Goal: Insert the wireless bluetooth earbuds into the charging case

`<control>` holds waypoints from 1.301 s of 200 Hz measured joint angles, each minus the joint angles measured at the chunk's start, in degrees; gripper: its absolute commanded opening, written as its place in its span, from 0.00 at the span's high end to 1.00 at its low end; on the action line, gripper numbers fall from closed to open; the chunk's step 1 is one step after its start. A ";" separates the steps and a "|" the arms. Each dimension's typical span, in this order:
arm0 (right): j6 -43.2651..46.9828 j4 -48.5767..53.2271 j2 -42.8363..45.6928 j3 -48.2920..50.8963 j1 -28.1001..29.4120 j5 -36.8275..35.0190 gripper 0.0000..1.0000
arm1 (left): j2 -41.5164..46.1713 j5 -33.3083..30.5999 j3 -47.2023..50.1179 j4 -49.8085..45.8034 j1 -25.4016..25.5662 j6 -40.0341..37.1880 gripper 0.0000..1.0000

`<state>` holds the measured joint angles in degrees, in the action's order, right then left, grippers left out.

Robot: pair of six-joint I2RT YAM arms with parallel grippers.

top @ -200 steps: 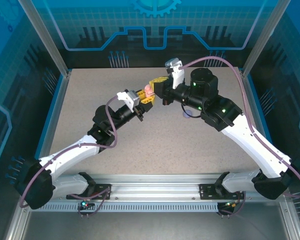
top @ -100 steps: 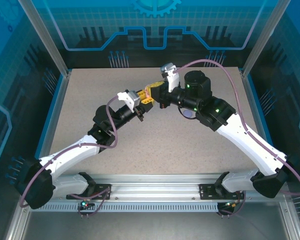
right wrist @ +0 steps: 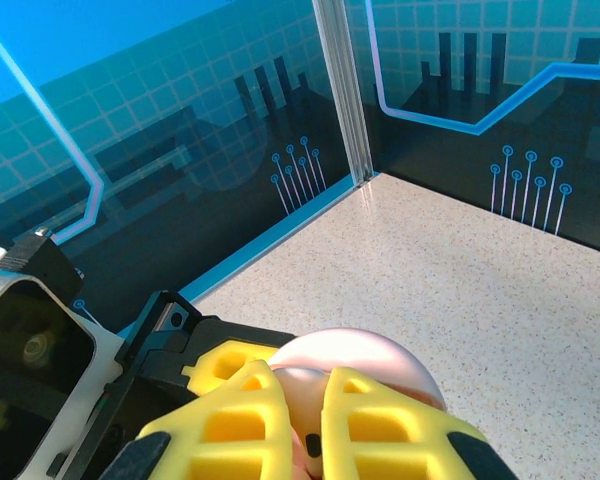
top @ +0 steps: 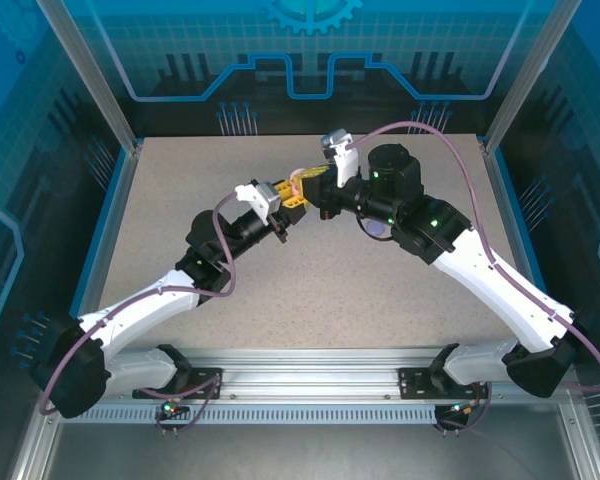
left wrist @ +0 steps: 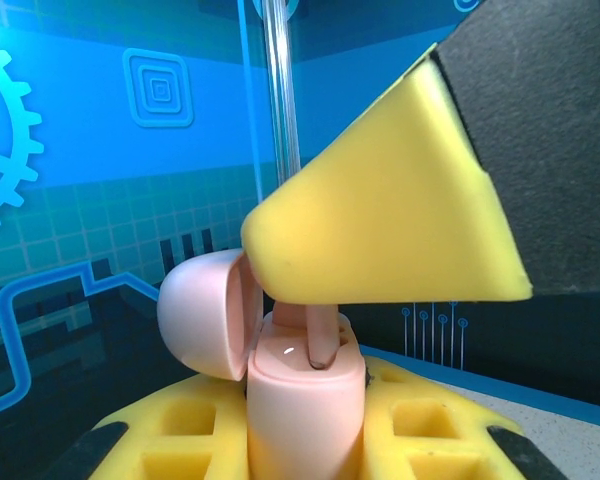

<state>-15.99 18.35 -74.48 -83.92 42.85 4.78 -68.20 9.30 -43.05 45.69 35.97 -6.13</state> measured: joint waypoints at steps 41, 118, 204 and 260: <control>0.42 0.02 0.00 0.13 -0.04 0.28 0.89 | 0.00 -0.02 0.00 -0.07 0.00 0.00 1.00; 2.14 2.49 -1.79 -2.43 -0.13 1.68 0.74 | 0.00 -0.70 0.00 -0.57 0.00 0.02 1.00; 1.62 4.33 -1.84 -5.62 -0.09 2.21 0.54 | 0.00 -0.70 0.00 -0.39 0.00 0.04 1.00; -0.94 4.83 -1.84 -9.68 -0.96 1.70 0.44 | 0.00 -0.72 0.00 -0.42 0.04 0.02 1.00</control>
<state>-16.93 23.18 -76.31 -93.60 41.89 6.48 -68.20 8.58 -43.05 45.28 36.01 -6.11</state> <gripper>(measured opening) 0.540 0.213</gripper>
